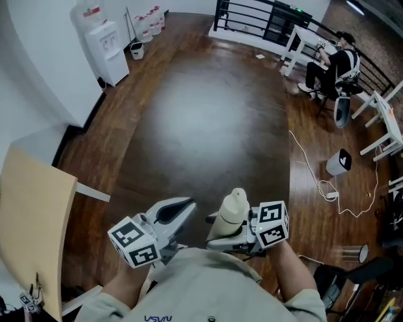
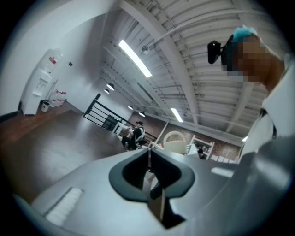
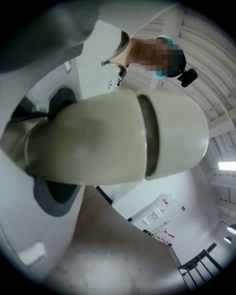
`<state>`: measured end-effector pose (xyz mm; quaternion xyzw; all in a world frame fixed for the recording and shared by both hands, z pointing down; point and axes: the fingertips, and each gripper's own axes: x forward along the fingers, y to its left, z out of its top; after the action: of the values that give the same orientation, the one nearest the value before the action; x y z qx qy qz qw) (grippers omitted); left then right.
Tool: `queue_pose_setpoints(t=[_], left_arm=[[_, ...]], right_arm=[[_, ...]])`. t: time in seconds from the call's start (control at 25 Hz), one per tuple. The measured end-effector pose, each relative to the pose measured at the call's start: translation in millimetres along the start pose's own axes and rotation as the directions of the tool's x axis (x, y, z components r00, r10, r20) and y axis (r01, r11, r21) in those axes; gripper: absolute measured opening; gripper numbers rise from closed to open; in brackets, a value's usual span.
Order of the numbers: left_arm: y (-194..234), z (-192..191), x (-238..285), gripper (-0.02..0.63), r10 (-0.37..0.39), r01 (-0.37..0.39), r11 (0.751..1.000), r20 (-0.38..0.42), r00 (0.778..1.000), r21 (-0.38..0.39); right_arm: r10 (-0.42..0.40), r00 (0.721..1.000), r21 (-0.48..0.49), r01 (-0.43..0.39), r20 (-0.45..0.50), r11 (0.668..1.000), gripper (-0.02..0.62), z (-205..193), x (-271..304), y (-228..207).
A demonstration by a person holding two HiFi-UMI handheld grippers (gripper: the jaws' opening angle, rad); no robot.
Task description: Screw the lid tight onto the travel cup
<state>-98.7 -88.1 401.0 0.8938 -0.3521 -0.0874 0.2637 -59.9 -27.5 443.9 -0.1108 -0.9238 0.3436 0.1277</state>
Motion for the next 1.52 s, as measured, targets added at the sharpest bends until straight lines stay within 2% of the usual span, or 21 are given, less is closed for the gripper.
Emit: queue_pose_setpoints(t=[0.2, 0.32, 0.48, 0.64, 1.08, 1.52], left_arm=[[-31, 10, 12, 0.141, -0.205, 0.202, 0.976, -0.030, 0.978, -0.083], [-46, 11, 19, 0.209, -0.298, 0.290, 0.946, -0.044, 0.953, -0.143], [-61, 14, 26, 0.247, -0.386, 0.368, 0.907, -0.053, 0.921, -0.203], [-63, 16, 31, 0.252, -0.414, 0.392, 0.890, -0.049, 0.909, -0.234], [-60, 12, 37, 0.259, -0.437, 0.404, 0.873, -0.070, 0.897, -0.272], [-65, 7, 43, 0.288, -0.436, 0.397, 0.878, -0.103, 0.894, -0.267]], right_arm=[[0.130, 0.991, 0.019, -0.130, -0.024, 0.991, 0.325, -1, -3, 25], [0.185, 0.982, 0.020, -0.185, -0.044, 0.983, 0.325, -1, -3, 37], [0.229, 0.971, 0.025, -0.228, -0.070, 0.973, 0.325, -3, -3, 45], [0.239, 0.968, 0.033, -0.237, -0.077, 0.971, 0.325, -6, -5, 42], [0.265, 0.960, 0.039, -0.262, -0.089, 0.964, 0.325, -5, -7, 37], [0.257, 0.959, 0.034, -0.255, -0.115, 0.966, 0.327, -7, -6, 36]])
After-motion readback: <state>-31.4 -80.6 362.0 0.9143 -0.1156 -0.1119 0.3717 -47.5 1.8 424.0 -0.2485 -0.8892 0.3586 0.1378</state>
